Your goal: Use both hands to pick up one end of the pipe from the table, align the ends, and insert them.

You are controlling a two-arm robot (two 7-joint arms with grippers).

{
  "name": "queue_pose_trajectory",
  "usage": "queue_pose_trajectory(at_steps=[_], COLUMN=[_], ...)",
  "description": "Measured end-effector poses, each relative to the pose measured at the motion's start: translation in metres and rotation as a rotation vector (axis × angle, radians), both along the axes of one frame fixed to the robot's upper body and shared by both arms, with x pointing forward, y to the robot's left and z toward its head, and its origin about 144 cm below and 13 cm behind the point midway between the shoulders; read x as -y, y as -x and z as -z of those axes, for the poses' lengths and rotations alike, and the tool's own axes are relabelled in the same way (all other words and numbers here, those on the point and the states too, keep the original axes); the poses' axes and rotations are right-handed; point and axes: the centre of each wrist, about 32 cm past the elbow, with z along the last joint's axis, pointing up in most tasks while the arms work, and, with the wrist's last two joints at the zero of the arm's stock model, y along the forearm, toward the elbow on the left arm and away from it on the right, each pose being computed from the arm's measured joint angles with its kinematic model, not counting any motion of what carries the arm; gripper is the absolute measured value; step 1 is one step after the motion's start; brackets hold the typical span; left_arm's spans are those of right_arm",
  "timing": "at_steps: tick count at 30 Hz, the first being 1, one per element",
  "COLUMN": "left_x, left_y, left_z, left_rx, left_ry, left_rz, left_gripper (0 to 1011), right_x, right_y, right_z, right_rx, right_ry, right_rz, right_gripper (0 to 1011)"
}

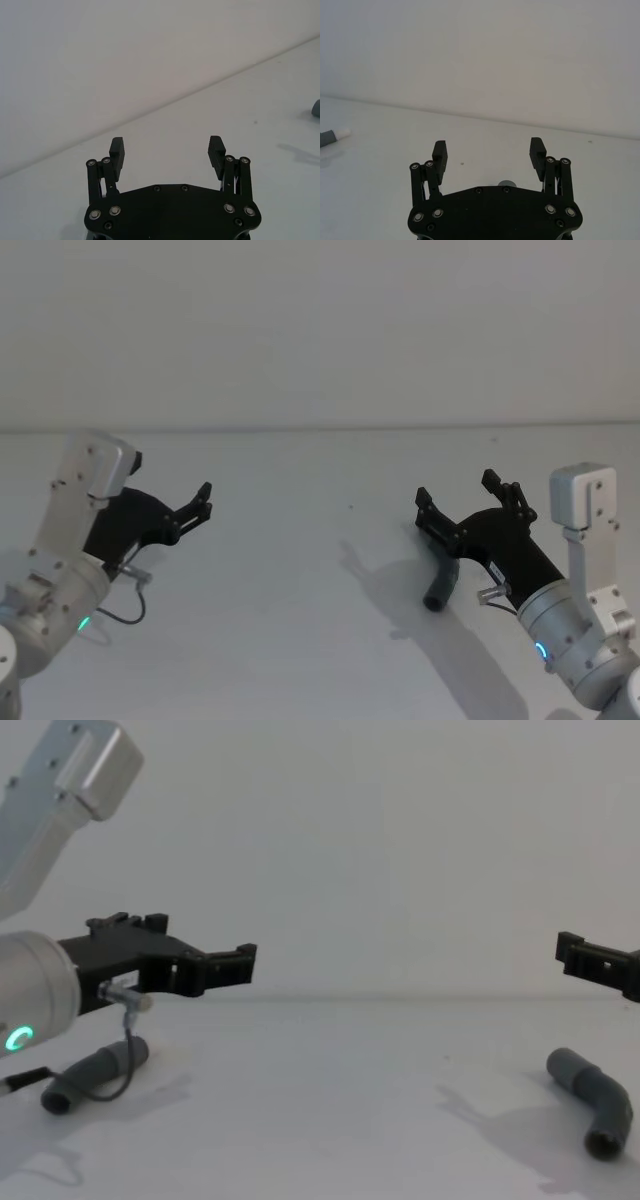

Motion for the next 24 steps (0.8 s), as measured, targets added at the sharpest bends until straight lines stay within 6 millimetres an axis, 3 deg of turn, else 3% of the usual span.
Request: queue_pose_trajectory(at_steps=[24], left_x=[-0.040], left_y=[0.020], left_z=[-0.025], left_rx=[-0.141], left_ry=[0.006], left_rz=[-0.112], left_gripper=[1002], right_x=[0.000], right_y=[0.000], right_z=[0.000], right_rx=[0.000], right_ry=[0.000], right_rz=[0.000], right_gripper=[1003])
